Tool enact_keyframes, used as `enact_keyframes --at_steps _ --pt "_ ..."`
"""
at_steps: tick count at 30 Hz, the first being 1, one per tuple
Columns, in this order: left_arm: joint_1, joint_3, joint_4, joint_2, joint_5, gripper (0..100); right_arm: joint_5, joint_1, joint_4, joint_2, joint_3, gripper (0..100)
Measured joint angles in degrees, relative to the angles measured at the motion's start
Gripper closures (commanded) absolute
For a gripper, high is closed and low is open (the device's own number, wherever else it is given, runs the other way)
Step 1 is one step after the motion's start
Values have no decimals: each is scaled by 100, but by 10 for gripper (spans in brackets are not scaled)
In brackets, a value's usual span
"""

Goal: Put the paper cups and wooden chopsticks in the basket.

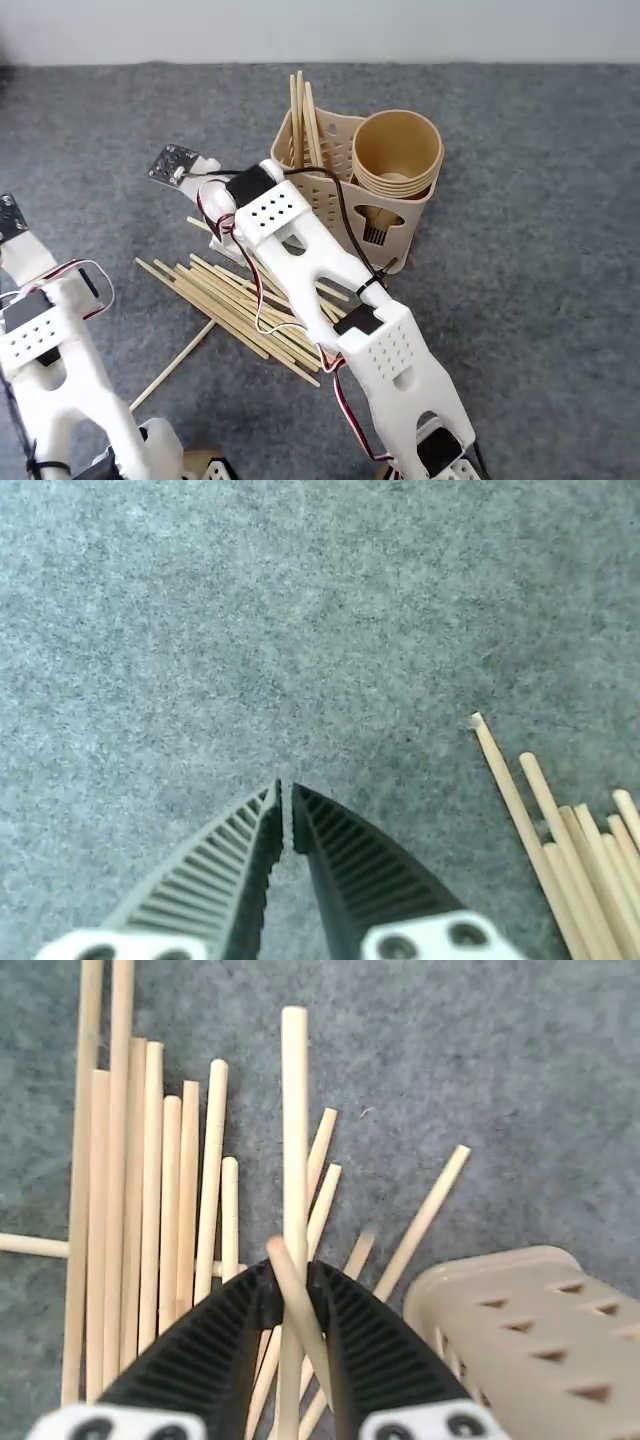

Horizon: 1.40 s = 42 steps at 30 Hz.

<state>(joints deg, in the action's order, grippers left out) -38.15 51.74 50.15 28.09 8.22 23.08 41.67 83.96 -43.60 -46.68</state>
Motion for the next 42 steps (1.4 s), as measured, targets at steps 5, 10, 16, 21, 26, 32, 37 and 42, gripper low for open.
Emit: enact_keyframes --at_steps 5,10,16,21,26,32,37,42 --pt "0 0 0 0 0 984 0 0 176 624 0 989" --pt "0 0 0 0 0 984 0 0 281 1477 0 989" --pt "0 0 0 0 0 984 -26 0 281 2629 0 991" --pt "0 0 0 0 0 984 -360 0 281 3490 0 991" --pt "0 0 0 0 0 984 -563 9 264 4141 0 991" --pt "0 0 0 0 0 984 -589 9 -299 4695 0 991" --pt "0 0 0 0 9 984 -589 -62 -1046 4949 0 991" --pt "0 0 0 0 9 984 -589 -492 -1952 4958 0 991"
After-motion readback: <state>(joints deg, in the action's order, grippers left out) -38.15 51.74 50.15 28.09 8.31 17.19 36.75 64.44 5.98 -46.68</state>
